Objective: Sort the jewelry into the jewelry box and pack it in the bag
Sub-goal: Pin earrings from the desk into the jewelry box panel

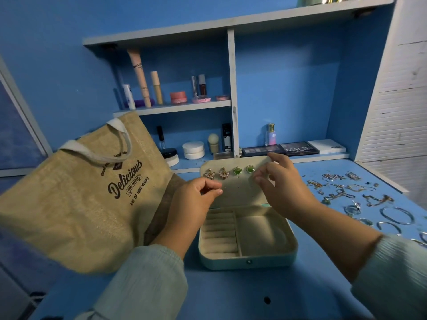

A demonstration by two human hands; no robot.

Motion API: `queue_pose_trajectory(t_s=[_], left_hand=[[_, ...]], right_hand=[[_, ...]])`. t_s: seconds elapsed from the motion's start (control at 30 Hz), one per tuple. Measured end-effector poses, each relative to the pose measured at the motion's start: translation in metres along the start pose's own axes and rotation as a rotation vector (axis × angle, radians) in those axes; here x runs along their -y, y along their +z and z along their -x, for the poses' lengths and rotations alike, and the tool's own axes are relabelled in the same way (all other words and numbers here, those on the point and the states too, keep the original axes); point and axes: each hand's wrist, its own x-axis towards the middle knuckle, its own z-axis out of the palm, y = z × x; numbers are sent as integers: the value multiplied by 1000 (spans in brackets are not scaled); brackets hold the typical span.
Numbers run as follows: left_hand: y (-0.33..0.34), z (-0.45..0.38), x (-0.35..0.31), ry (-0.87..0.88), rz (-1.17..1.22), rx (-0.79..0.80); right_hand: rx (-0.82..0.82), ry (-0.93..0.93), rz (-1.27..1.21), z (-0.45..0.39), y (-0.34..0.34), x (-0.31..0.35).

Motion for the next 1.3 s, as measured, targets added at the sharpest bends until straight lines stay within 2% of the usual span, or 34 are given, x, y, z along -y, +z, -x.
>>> queue_pose_trajectory(t_s=[0.13,0.33,1.03,1.17,1.3], left_hand=[[4,-6,8,195,-169,-111],[8,-14,21,225,-319,-247],[18,-12,15,305,-266,-320],[19,-11,14,279,-277,-331],[18,-10,12,222,-281,-267]], right_hand=[[-8,2,-5,-1,1,-1],[-5,11,-8,0,0,0],[-13,20,-4,7,-1,2],[-13,26,-5,7,-1,3],[-14,25,-11,8,-1,3]])
